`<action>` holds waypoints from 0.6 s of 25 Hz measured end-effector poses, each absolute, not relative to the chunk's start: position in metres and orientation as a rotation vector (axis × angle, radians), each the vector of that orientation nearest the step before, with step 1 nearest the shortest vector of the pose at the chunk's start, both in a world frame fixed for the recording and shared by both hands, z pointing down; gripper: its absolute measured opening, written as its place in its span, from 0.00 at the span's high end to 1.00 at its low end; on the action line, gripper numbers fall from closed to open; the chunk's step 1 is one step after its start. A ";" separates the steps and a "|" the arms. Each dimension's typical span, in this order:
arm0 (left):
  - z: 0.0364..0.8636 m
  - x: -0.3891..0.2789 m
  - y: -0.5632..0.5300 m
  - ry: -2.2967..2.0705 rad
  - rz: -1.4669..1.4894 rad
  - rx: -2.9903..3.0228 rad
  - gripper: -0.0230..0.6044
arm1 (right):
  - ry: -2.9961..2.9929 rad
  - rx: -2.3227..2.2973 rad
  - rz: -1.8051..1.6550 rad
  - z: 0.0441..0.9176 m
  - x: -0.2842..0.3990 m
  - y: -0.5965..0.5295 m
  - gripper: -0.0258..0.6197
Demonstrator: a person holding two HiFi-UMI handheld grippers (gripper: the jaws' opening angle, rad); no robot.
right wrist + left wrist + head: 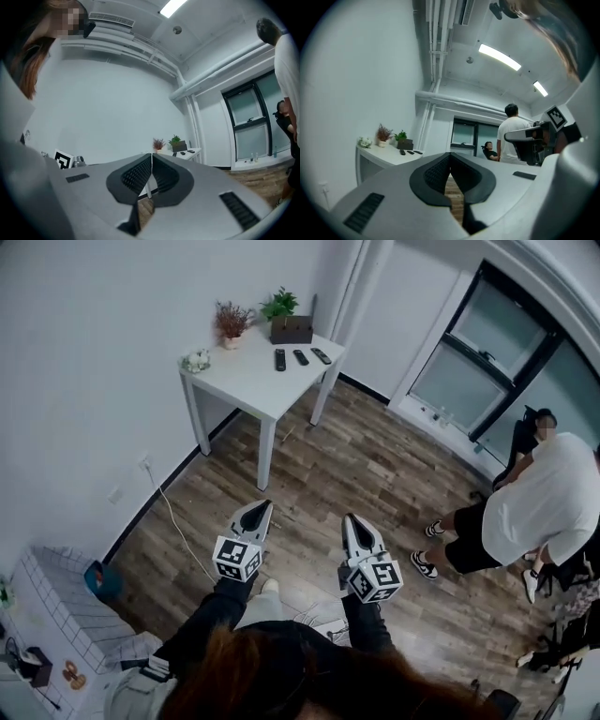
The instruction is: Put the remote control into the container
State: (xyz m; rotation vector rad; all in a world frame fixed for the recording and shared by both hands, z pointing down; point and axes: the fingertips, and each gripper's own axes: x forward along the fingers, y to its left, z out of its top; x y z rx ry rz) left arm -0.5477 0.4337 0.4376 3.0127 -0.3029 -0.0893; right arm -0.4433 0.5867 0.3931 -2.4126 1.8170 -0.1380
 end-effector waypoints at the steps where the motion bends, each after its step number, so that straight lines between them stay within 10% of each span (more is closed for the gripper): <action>1: 0.437 -0.529 0.435 -0.265 -0.097 3.014 0.95 | 1.824 -2.418 -0.134 0.390 -0.433 0.579 0.93; 15: 0.468 -0.459 0.310 -0.478 0.028 2.968 0.95 | 1.805 -2.408 -0.220 0.420 -0.315 0.477 0.93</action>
